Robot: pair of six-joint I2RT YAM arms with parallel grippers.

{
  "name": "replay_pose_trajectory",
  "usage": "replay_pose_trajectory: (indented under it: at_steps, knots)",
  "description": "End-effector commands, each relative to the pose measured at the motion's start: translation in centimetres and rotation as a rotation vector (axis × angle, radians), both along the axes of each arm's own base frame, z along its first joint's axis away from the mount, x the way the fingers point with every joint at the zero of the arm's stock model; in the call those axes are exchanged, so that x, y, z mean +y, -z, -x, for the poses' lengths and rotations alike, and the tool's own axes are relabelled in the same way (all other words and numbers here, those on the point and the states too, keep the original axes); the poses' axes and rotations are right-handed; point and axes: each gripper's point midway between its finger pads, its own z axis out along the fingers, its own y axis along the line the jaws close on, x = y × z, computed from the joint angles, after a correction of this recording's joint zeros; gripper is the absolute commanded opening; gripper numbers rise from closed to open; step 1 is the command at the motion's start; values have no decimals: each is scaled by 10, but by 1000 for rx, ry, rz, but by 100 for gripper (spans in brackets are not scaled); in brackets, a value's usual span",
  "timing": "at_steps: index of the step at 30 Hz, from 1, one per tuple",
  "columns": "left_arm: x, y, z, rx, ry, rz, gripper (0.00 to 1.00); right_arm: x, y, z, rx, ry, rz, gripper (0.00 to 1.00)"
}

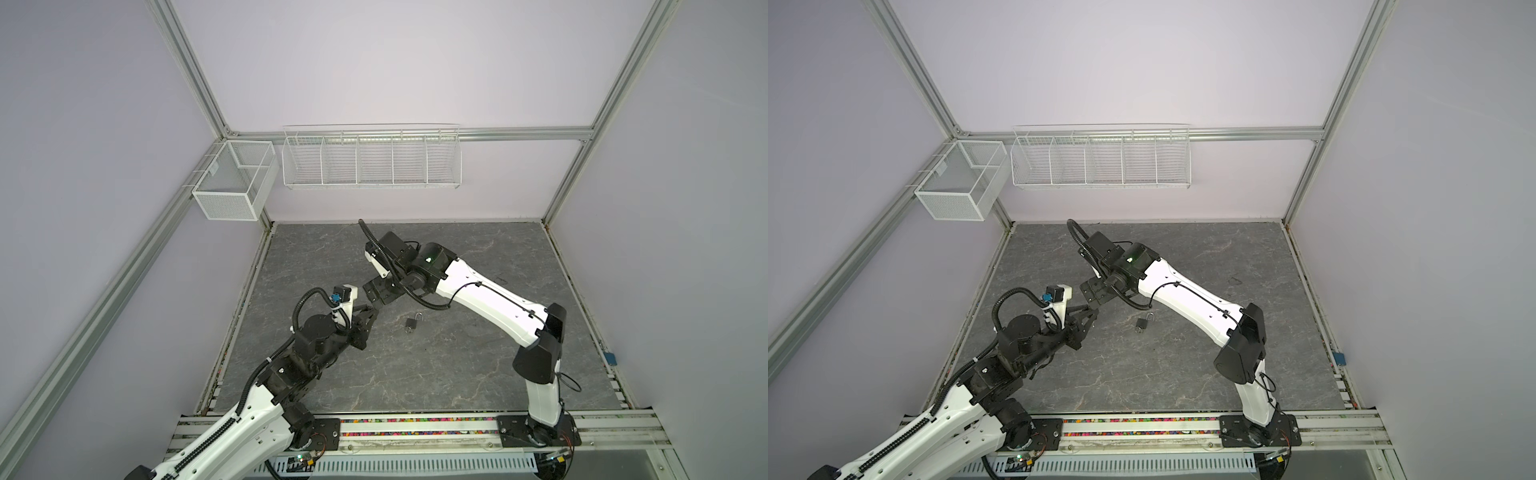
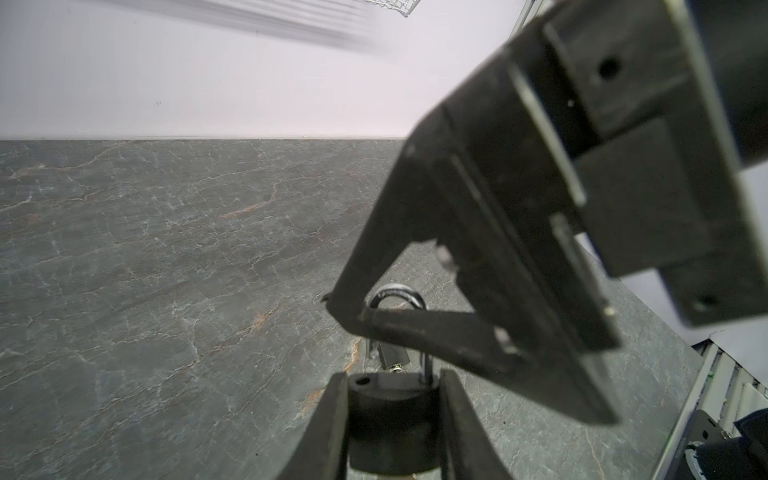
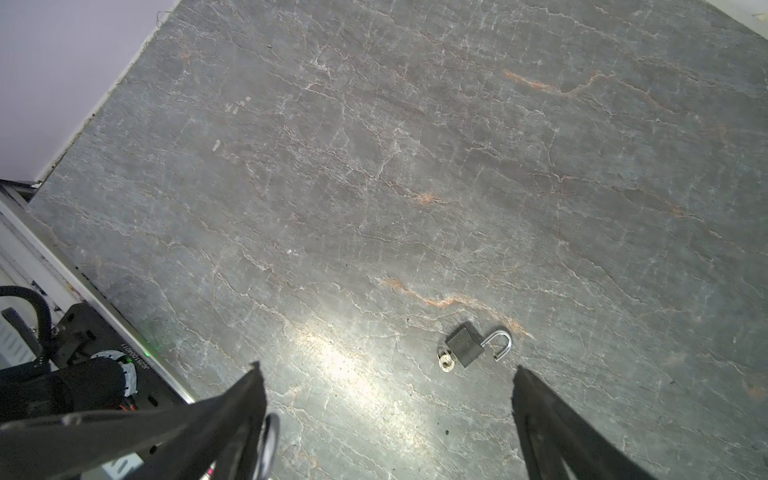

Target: Unlock with the key

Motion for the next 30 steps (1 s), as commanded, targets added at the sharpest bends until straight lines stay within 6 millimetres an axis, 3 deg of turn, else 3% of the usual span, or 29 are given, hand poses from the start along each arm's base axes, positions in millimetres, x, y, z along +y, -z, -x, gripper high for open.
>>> replay_pose_trajectory:
  at_steps: [1,15,20,23,30]
  knots:
    - [0,-14,1,-75,12,-9,0,-16,5,-2,20,-1,74,94]
    - [4,-13,1,-84,2,-24,0,-39,12,7,101,-40,82,97]
    - [10,7,-9,-15,-73,-47,0,-49,0,17,104,-14,0,98]
    - [12,25,-14,55,-112,-68,0,-75,-1,7,90,92,-64,99]
    - [15,94,-30,333,-245,-223,0,-203,30,-41,-99,488,6,96]
